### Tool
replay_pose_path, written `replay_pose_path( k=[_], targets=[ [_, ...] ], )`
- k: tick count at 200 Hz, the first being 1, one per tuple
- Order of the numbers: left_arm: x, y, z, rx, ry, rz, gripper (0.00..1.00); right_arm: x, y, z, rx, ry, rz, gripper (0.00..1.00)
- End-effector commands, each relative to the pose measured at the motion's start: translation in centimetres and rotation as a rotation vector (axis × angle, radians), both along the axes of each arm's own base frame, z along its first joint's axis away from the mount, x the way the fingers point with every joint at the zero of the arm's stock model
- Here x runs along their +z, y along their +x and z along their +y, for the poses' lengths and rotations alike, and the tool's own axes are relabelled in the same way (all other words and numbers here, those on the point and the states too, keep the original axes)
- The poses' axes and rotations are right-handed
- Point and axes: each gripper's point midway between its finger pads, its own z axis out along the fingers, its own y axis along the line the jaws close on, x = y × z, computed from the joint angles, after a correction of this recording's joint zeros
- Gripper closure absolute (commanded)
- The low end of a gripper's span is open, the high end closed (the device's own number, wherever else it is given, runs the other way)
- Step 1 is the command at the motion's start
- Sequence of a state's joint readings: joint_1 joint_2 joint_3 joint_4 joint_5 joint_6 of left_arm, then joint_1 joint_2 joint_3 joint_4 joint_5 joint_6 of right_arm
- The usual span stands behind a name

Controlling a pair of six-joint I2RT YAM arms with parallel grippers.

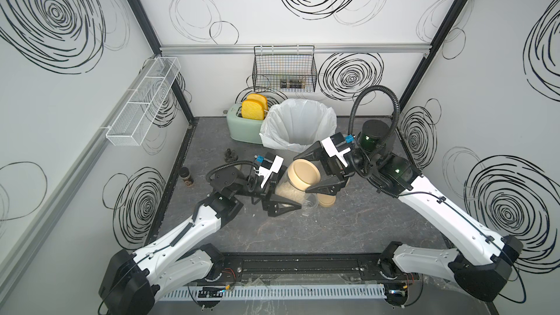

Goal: Empty moldy rice from jars
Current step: Unscrew the lid from the jar.

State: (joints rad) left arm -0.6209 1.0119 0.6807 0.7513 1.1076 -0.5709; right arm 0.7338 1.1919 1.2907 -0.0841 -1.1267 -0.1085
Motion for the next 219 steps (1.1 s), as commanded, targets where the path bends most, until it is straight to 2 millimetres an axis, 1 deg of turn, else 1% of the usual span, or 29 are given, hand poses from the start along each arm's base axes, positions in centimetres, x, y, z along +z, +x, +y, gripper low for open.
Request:
replay_pose_path(
  k=[1, 26, 99, 153, 184, 200, 219],
  targets=[
    [5.3, -0.9, 1.1, 0.046, -0.171, -0.157, 0.21, -2.1, 0.3, 0.7, -0.005, -0.035, 0.029, 0.24],
    [5.2, -1.0, 1.2, 0.045, -0.169, -0.156, 0.21, -1.1, 0.5, 0.1, -0.021, 0.013, 0.012, 0.24],
    [5.1, -0.8, 1.2, 0.058, -0.178, -0.159, 0.21, 0.2, 1.1, -0.5, -0.067, 0.063, -0.007, 0.27],
    [5.1, -1.1, 1.1, 0.037, -0.174, -0.159, 0.22, -0.5, 0.2, -0.3, 0.046, 0.030, 0.018, 0.27],
    [5.0, -1.2, 1.1, 0.034, -0.174, -0.158, 0.22, -0.3, -0.7, -0.4, 0.135, 0.019, 0.039, 0.28],
    [5.1, -1.2, 1.1, 0.038, -0.177, -0.159, 0.22, 0.0, -0.7, -0.4, 0.136, 0.028, 0.031, 0.28],
    [5.2, -1.1, 1.2, 0.050, -0.184, -0.161, 0.22, 0.4, -0.5, -0.5, 0.099, 0.049, 0.006, 0.28]
  ],
)
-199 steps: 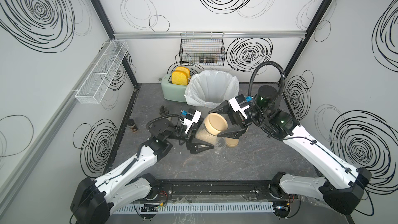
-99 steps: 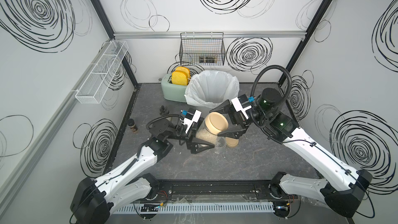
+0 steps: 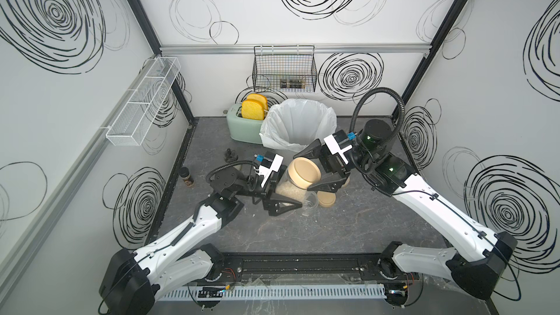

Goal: Empty moldy rice from jars
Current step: Unscrew the lid from the jar.

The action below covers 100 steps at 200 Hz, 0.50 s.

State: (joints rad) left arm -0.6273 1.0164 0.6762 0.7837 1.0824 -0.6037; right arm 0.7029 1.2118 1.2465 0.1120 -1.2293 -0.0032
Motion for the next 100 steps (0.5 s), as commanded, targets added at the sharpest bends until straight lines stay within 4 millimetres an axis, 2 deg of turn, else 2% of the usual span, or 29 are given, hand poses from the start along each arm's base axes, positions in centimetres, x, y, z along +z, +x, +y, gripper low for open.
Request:
replay_pose_path(
  k=[1, 100],
  targets=[
    [4.9, -1.3, 1.3, 0.042, -0.169, -0.179, 0.22, 0.0, -0.6, -0.2, 0.027, -0.004, 0.004, 0.28],
    [5.0, -0.8, 1.7, 0.084, -0.182, -0.179, 0.22, 1.6, 1.2, -0.9, -0.169, 0.075, -0.041, 0.29]
  ],
)
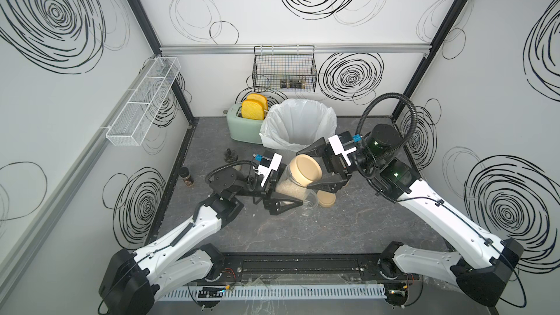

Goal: Empty moldy rice from jars
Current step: Unscrew the lid from the jar, then place the lid at the center of the board.

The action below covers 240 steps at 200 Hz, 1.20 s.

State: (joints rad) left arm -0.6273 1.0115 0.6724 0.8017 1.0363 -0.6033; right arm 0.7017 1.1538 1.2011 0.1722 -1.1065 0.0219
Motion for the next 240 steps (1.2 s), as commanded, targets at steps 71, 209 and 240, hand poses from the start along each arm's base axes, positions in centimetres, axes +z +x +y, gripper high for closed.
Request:
replay_pose_path(
  k=[71, 209, 240],
  targets=[
    [4.6, -0.7, 2.2, 0.086, -0.161, -0.177, 0.23, 0.9, 1.6, -1.9, -0.139, 0.037, 0.005, 0.30],
    [5.2, -0.2, 3.6, 0.145, -0.167, -0.196, 0.22, -10.6, 13.0, -14.4, -0.795, -0.100, 0.255, 0.30],
    [5.2, -0.3, 3.9, 0.155, -0.164, -0.202, 0.22, -17.1, 16.5, -19.9, -1.070, -0.152, 0.405, 0.30]
  ],
)
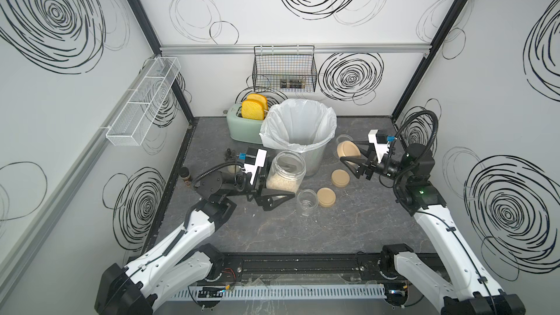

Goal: Empty moldy rice from jars
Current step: Place the lid at the center of the board.

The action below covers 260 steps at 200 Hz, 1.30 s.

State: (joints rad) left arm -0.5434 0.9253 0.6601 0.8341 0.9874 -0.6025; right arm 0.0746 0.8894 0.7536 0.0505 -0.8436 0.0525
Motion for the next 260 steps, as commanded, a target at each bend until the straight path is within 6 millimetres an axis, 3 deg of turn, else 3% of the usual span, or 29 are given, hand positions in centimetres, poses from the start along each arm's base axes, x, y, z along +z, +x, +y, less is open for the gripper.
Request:
replay_pose_path(
  k=[1, 47, 111, 132, 167, 216, 260],
  targets=[
    [2.7, -1.2, 1.3, 0.030, -0.081, -0.128, 0.22, -3.9, 1.9, -3.5, -0.190, -0.026, 0.094, 0.30],
    [2.7, -1.3, 1.7, 0.038, -0.079, -0.135, 0.22, -12.0, 5.5, -10.7, -0.545, -0.042, 0.317, 0.29],
    [2.8, -1.8, 2.2, 0.046, -0.087, -0.154, 0.22, -21.9, 9.3, -14.8, -0.716, -0.165, 0.624, 0.30],
    [2.9, -1.9, 2.3, 0.052, -0.082, -0.158, 0.22, -24.7, 10.5, -15.5, -0.730, -0.214, 0.708, 0.32],
    [2.8, -1.9, 2.4, 0.065, -0.075, -0.159, 0.22, -26.7, 12.2, -16.3, -0.765, -0.264, 0.747, 0.34],
    [2.9, -1.6, 2.3, 0.069, -0.076, -0.156, 0.22, -29.8, 13.5, -13.8, -0.737, -0.416, 0.790, 0.29],
    [2.8, -1.3, 2.2, 0.082, -0.055, -0.153, 0.22, -31.5, 13.4, -13.6, -0.754, -0.452, 0.825, 0.19]
  ],
)
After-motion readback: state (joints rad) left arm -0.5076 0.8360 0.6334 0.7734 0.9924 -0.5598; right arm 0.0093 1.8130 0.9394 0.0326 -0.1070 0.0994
